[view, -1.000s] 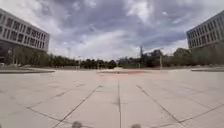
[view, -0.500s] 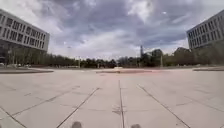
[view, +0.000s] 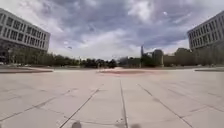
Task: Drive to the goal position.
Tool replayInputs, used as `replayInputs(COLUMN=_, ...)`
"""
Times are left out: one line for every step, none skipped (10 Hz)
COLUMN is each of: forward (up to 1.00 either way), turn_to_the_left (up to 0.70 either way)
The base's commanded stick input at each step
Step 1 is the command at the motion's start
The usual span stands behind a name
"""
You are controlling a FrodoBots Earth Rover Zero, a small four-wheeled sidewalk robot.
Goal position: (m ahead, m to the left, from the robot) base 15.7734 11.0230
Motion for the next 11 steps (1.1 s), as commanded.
replayInputs(forward=0.70, turn_to_the_left=0.00)
replayInputs(forward=0.70, turn_to_the_left=0.00)
replayInputs(forward=0.70, turn_to_the_left=0.00)
replayInputs(forward=0.70, turn_to_the_left=0.00)
replayInputs(forward=0.70, turn_to_the_left=0.00)
replayInputs(forward=0.70, turn_to_the_left=0.00)
replayInputs(forward=0.70, turn_to_the_left=0.00)
replayInputs(forward=0.70, turn_to_the_left=0.00)
replayInputs(forward=0.70, turn_to_the_left=0.00)
replayInputs(forward=0.70, turn_to_the_left=0.00)
replayInputs(forward=0.70, turn_to_the_left=0.00)
